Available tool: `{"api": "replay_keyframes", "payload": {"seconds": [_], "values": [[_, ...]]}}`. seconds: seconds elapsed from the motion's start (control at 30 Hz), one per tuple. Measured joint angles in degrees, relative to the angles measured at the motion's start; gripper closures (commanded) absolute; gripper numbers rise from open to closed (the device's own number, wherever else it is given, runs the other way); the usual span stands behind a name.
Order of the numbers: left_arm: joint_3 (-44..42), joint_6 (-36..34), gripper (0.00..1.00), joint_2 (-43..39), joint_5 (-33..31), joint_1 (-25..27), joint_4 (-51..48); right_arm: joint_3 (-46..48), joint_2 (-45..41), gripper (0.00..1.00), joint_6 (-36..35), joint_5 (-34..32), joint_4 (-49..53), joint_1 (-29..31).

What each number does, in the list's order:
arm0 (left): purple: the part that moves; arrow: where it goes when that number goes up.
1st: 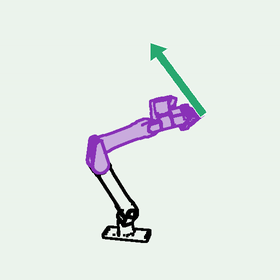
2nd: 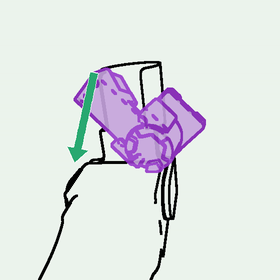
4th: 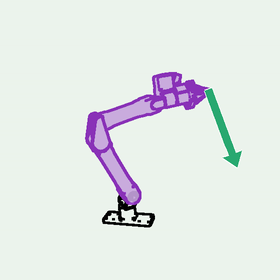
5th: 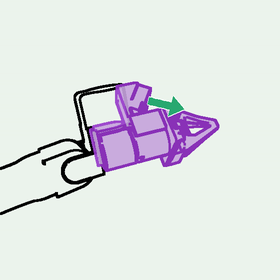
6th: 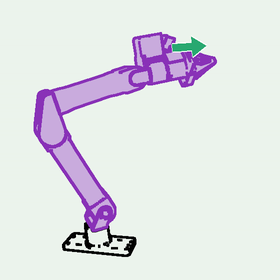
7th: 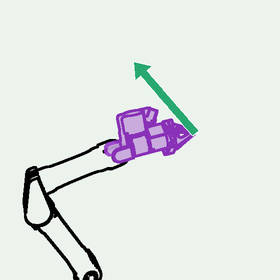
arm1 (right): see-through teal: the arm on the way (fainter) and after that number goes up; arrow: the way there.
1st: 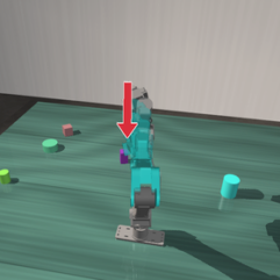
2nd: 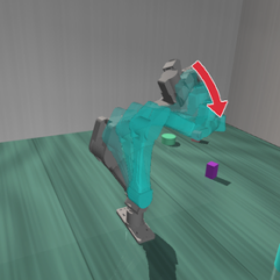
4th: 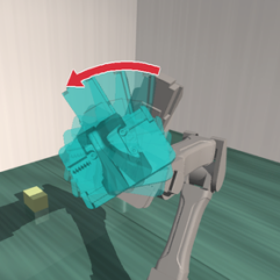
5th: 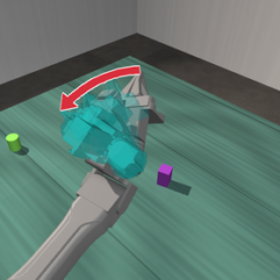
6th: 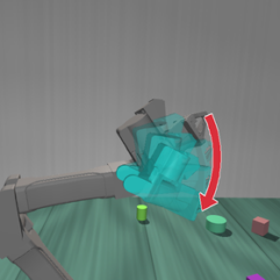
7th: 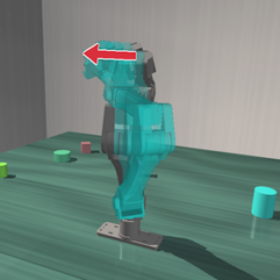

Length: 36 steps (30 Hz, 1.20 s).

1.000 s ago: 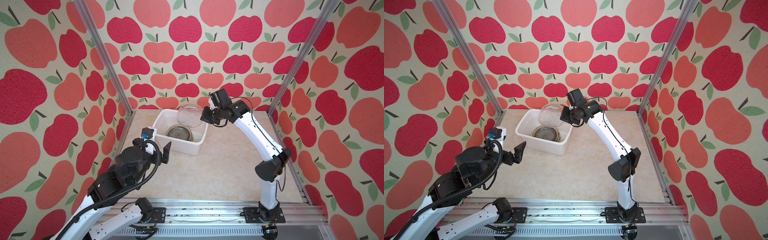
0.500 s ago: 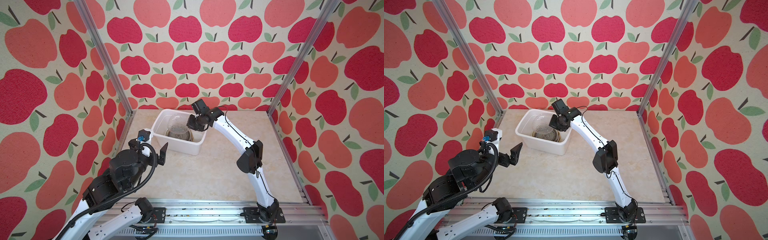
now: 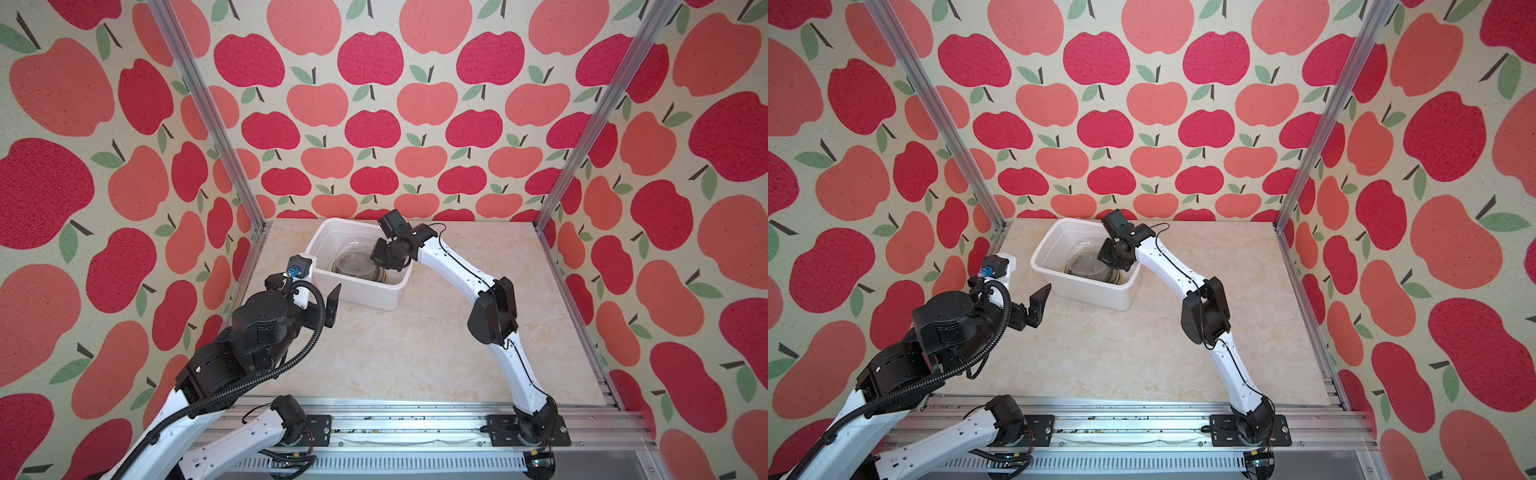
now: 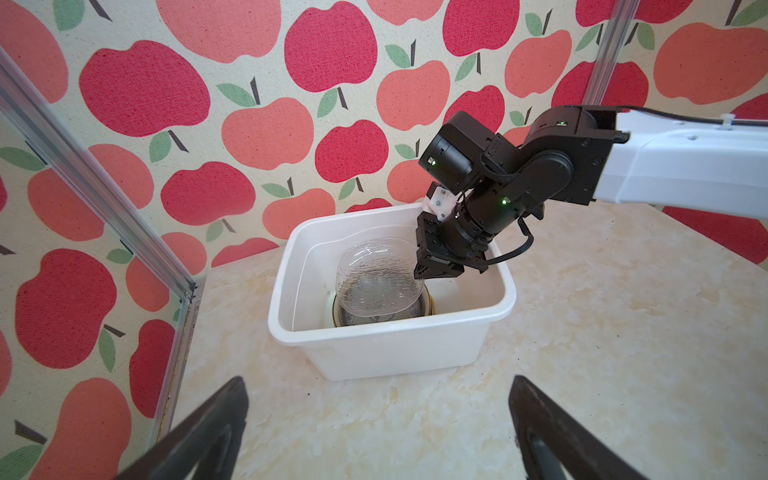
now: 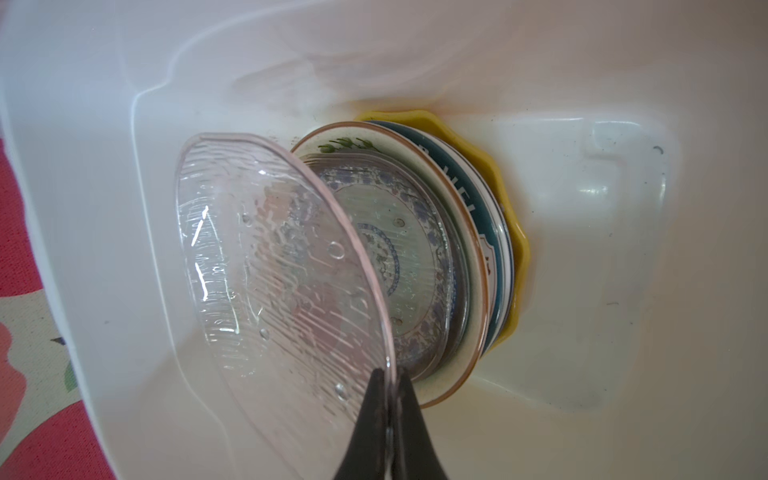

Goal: Place the plates into the plastic bin on the countertop
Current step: 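Carry the clear glass plate over the bin and lower it onto the stack, then open the right gripper and raise it out of the bin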

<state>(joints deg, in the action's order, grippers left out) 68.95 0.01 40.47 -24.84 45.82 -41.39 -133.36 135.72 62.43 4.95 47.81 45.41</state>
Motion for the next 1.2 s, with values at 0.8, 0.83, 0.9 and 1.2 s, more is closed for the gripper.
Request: {"api": "replay_keyframes", "payload": {"seconds": [0.8,0.83,0.9,1.2], "values": [[1.2,0.1,0.01,0.0,0.9,-1.4,-0.2,7.6,0.3,0.67,8.2,0.0,-7.9,1.1],[1.2,0.0,0.01,0.0,0.9,-1.4,-0.2,7.6,0.3,0.64,8.2,0.0,-7.9,1.0],[1.2,0.1,0.01,0.0,0.9,-1.5,-0.2,7.6,0.3,0.59,8.1,0.0,-7.9,0.9],[1.2,0.5,0.01,-0.1,0.8,-1.8,-0.3,4.2,1.0,0.26,6.4,0.0,-4.9,0.5]]}}
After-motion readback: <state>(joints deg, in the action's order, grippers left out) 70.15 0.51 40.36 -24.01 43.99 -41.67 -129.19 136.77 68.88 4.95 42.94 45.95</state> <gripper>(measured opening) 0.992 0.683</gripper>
